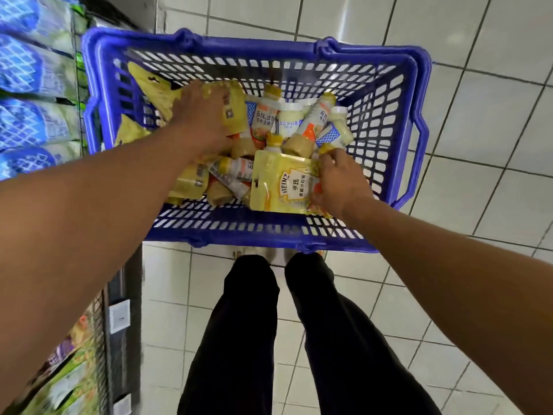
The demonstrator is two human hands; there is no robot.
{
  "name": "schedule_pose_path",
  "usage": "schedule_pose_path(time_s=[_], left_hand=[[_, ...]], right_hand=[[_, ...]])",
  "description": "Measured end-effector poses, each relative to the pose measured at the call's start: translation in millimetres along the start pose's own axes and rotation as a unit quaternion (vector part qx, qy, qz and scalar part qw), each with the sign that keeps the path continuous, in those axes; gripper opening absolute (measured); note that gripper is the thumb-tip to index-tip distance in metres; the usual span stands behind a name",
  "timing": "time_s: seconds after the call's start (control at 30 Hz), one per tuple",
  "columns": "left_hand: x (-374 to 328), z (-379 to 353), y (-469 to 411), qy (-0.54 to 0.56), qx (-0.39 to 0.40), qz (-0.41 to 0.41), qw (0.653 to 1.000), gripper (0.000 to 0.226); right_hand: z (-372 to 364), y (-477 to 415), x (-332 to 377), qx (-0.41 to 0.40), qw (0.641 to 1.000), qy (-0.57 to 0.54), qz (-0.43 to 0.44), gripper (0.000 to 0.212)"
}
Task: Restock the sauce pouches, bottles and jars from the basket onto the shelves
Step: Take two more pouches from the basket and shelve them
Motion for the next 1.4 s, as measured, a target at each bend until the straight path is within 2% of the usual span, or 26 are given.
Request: schedule_pose_path(time_s=[0.07,0.2,0.3,0.4,0.47,0.53,0.6,0.67,0.8,0.9,0.97,1.07,1.17,1.3,1.4], left_hand=[[5,-11,-11,-0.040,0.018,0.011,0.999,0.108],[8,-30,-18,-0.096,-0.014,0.011,0.995,0.101],[8,-36,-19,-0.099,-0.053,0.008,0.994,0.090],[8,-35,-22,-0.098,-0.040,0.014,0.994,0.098],[4,-33,-28,-0.078,-0.001,0.022,0.997,0.109],[-3,-30,-36,-0.023,0.041,0.046,0.998,0.109],[-9,-26,-44,0.060,0.042,0.092,0.993,0.104],[-15,-24,-49,0.108,0.017,0.133,0.985,0.110],[-29,-27,-48,0.041,-0.007,0.157,0.987,0.119],[-39,-30,-45,-0.010,0.015,0.145,0.989,0.109],[-40,-29,-42,-0.004,0.033,0.133,0.991,0.098],[-36,-25,-33,0.022,0.033,0.093,0.995,0.079],[-25,-21,-16,0.083,0.012,0.083,0.993,0.072],[-4,-17,15,0.228,-0.046,0.091,0.968,0.061],[9,-12,44,0.320,-0.082,0.051,0.942,0.053]], right_hand=[[-5,-4,-4,-0.009,1.000,0.010,0.001,0.075],[-8,-8,-9,0.005,1.000,0.000,0.011,0.080],[-8,-10,-9,0.014,1.000,-0.010,0.007,0.083],[-9,-13,-8,0.030,1.000,0.000,0.001,0.087],[-11,-16,-7,0.042,0.999,0.005,0.002,0.085],[-12,-18,-7,0.046,0.999,-0.009,0.003,0.082],[-12,-19,-9,0.041,0.999,-0.033,0.000,0.082],[-13,-20,-8,0.044,0.998,-0.049,-0.003,0.086],[-17,-21,-4,0.072,0.997,-0.005,0.010,0.083],[-15,-21,-1,0.086,0.996,-0.001,0.014,0.078],[-12,-19,1,0.098,0.995,-0.006,0.018,0.071],[-6,-11,3,0.109,0.994,-0.021,0.019,0.065],[1,0,6,0.092,0.995,-0.018,0.031,0.059],[6,22,4,0.065,0.997,-0.021,0.024,0.054],[14,43,-1,0.034,0.992,-0.123,-0.018,0.054]])
Point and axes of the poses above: each hand's wrist, its own y-axis away from the middle knuckle, its own z-axis out of the back of the hand, x = y × z, the point moved 1 cm from there along -y, towards the middle knuckle, and after that the axes turned 8 degrees about z, right-handed, at the moved point
